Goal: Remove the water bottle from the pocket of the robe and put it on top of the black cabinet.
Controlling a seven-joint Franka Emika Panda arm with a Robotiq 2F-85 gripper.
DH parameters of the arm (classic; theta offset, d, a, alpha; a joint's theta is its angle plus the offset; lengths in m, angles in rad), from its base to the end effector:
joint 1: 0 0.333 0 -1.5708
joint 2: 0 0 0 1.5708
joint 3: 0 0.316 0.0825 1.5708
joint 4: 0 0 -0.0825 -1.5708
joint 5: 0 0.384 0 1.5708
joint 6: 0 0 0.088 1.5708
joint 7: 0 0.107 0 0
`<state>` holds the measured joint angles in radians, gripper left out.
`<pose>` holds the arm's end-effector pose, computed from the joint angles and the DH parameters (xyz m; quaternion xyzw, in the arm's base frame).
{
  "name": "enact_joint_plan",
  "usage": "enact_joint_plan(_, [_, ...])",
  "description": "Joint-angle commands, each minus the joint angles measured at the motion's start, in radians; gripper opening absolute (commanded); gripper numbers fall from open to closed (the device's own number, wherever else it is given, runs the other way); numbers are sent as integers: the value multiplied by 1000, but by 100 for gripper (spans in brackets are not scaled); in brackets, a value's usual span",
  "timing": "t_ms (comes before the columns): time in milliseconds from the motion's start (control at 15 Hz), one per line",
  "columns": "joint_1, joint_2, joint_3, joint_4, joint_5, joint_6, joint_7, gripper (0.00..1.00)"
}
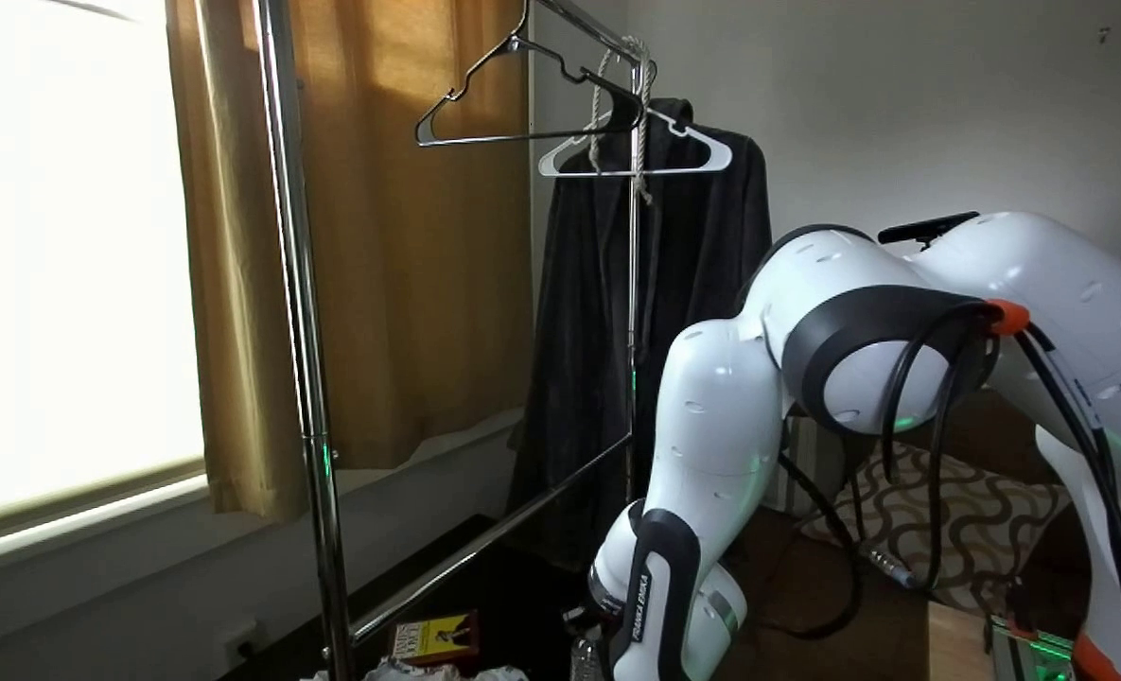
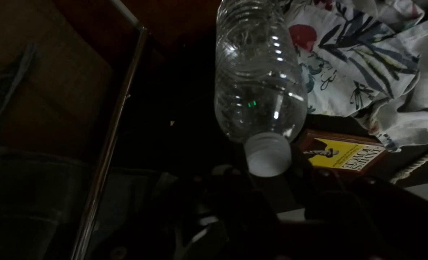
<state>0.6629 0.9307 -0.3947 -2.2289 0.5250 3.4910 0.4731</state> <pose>0.5131 0.0595 0.0506 0.9246 -0.2502 0.2764 0.0786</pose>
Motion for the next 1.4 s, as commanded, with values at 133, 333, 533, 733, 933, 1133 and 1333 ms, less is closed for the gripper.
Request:
enact_joint_plan(133, [-102, -9, 96, 21, -11, 116, -91, 8])
enact_joint_plan(333, [-296, -7, 210, 29, -187, 318, -201, 8])
enact_joint_plan(533, [-465, 10, 282, 43, -396, 426, -304, 8])
enact_joint_plan(733, [-589, 20, 300, 63, -583, 457, -417, 8])
enact_joint_plan(933, [-669, 32, 317, 96, -686, 482, -477, 8])
enact_joint_plan(1133, [-680, 9, 327, 78, -654, 445, -490, 32])
enact_joint_plan(1333, [-668, 49, 337, 121, -574, 500, -476, 8])
